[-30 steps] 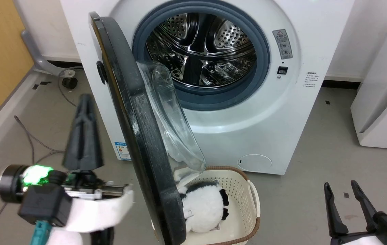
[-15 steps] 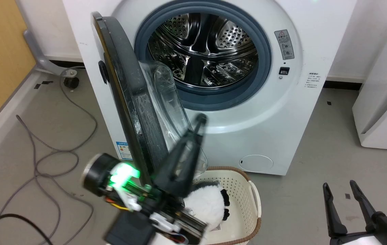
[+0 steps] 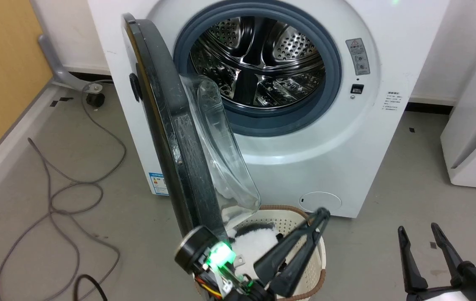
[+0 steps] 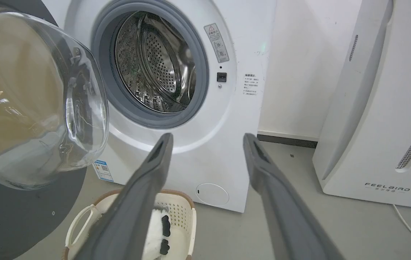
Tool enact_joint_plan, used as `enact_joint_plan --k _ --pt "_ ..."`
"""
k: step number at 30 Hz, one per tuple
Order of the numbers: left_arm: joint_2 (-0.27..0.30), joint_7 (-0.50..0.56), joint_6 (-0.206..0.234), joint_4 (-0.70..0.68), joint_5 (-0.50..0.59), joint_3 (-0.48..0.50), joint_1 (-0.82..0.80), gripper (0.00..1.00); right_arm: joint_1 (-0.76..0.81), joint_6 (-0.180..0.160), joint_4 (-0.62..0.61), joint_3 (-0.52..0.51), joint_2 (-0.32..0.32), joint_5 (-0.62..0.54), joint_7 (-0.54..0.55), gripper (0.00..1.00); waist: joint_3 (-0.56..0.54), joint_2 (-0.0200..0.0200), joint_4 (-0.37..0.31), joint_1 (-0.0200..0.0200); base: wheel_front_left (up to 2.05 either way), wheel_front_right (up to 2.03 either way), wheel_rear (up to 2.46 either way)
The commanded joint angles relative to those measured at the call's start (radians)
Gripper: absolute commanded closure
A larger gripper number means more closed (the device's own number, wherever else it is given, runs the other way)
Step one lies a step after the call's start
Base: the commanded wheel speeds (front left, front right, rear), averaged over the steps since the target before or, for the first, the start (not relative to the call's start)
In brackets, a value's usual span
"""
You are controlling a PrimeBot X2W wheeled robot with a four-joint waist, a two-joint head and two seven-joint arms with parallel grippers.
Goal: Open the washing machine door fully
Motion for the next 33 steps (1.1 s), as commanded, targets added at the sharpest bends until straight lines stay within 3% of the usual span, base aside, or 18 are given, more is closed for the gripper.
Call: enact_joint_plan --k 1,11,24,33 --pt "0.003 -0.004 -0.001 0.005 0.004 -0.001 0.012 1.00 0.015 0.001 -0.002 -0.001 0.005 -0.001 -0.005 0.00 0.000 0.0000 0.002 0.0000 0.00 0.00 0.00" --pt "0.032 -0.004 0.026 0.113 -0.010 -0.011 0.077 1.00 0.016 0.001 0.009 -0.004 0.005 0.002 -0.005 0.00 0.008 0.0000 0.031 0.0000 0.00 0.00 0.00" --pt "0.031 -0.004 0.052 0.316 -0.048 0.073 0.058 1.00 -0.001 0.001 0.027 0.006 0.005 0.002 -0.005 0.00 0.025 0.0000 0.065 0.0000 0.00 0.00 0.00" --pt "0.037 -0.004 0.063 0.343 -0.050 0.110 0.072 1.00 0.003 0.001 0.035 0.002 0.005 0.009 -0.005 0.00 0.022 0.0000 0.088 0.0000 0.00 0.00 0.00"
